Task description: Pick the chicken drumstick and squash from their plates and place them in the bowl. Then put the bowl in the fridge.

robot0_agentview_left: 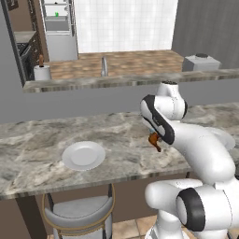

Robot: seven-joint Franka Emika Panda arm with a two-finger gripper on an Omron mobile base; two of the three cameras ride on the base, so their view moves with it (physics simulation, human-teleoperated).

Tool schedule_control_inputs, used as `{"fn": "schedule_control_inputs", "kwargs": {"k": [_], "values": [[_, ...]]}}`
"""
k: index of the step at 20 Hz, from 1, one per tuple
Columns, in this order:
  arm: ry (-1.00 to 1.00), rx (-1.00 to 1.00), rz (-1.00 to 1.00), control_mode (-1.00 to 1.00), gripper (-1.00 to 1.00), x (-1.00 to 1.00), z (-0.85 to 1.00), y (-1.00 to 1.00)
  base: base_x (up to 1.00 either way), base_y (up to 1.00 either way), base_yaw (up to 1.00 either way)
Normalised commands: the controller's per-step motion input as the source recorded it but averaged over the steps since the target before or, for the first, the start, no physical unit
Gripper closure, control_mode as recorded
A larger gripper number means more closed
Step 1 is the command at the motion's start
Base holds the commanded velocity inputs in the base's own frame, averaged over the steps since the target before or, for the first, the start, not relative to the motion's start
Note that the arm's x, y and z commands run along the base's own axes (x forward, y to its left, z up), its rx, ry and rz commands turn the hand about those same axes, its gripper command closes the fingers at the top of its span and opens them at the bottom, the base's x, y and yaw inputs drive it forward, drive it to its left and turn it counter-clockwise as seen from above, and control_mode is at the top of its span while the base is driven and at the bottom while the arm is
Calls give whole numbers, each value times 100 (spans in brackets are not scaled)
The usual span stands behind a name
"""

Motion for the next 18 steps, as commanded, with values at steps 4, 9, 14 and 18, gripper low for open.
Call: {"fn": "schedule_control_inputs", "kwargs": {"k": [4, 9, 14, 18], "values": [[10, -17, -4, -100, 100, -1, 9, -41, 0, 0, 0], [6, -12, 0, -100, 100, -1, 5, -45, 0, 0, 0], [0, -6, 0, -100, 100, -3, 1, -52, 0, 0, 0], [0, -4, 0, -100, 100, 0, 0, -55, 0, 0, 0]]}}
